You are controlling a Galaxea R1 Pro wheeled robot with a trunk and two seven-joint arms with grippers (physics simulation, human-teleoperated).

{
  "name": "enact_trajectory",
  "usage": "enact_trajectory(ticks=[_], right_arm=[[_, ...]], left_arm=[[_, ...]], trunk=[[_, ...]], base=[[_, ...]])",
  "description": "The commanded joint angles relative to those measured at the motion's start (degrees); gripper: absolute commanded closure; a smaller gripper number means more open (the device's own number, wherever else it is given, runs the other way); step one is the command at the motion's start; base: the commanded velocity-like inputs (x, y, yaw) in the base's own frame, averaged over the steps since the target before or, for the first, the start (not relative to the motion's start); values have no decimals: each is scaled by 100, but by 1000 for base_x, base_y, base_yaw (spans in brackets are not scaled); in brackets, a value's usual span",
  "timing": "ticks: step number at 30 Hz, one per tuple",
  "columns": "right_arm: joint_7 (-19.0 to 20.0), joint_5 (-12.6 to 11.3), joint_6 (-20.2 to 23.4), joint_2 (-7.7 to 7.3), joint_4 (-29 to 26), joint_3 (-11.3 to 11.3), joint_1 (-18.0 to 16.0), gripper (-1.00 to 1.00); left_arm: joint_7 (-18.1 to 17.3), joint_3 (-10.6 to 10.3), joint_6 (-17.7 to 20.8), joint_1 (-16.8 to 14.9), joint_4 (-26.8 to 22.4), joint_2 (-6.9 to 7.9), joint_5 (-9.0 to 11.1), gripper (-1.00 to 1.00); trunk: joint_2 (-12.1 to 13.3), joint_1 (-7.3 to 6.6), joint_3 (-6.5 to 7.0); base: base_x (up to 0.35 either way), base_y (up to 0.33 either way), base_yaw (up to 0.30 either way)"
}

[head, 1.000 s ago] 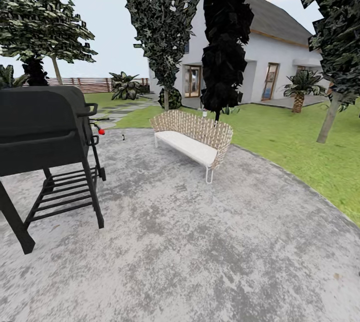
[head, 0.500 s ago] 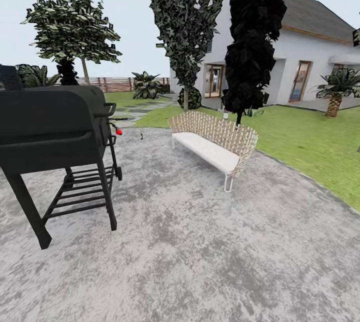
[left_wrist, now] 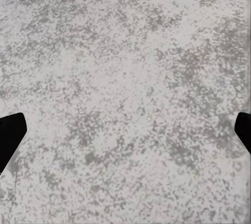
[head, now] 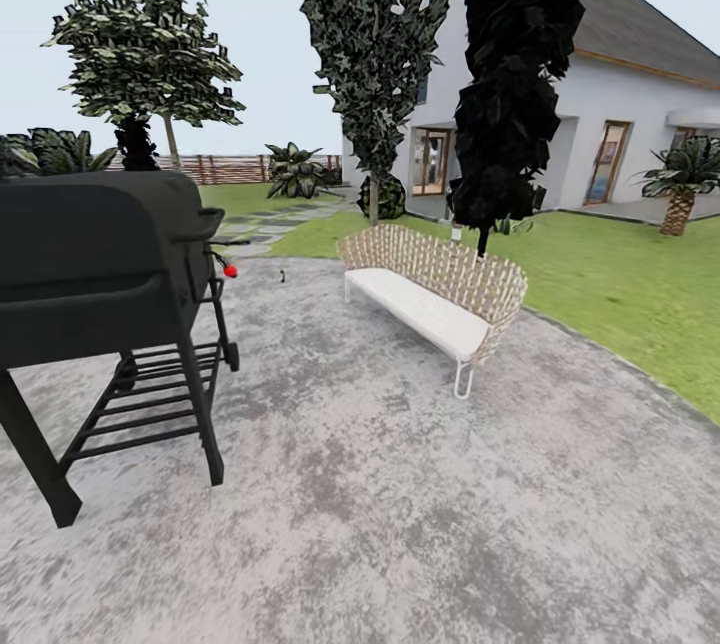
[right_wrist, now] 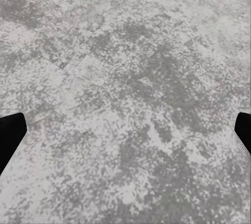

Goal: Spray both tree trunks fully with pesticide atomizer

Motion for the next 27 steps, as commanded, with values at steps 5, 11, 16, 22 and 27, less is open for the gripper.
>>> enact_trajectory(ticks=[5,11,16,22,27], right_arm=[[-2,6,-17,-1,23,-1,-3,-100],[-2,4,-17,-1,132,-18,-5,-100],[-2,3,-17,-1,146,-17,-4,-100],[-2,3,-17,-1,139,-23,-5,-100],[-2,-5,-17,-1,131,-20,-5,-100]], left_arm=[[8,-6,-25,-4,5,0,17,-100],[8,-6,-24,-4,5,-1,17,-100],[8,-6,-25,-4,5,-3,17,-100],[7,-14,-26,-4,5,-20,10,-100],[1,-19,-26,-4,5,-27,9,-100]], trunk=[[-3,3,-6],[-3,3,-6],[-3,3,-6],[-3,3,-13],[-3,3,-15]], base=[[337,-89,0],[337,-90,0],[337,-29,0],[337,-3,124],[337,0,34]])
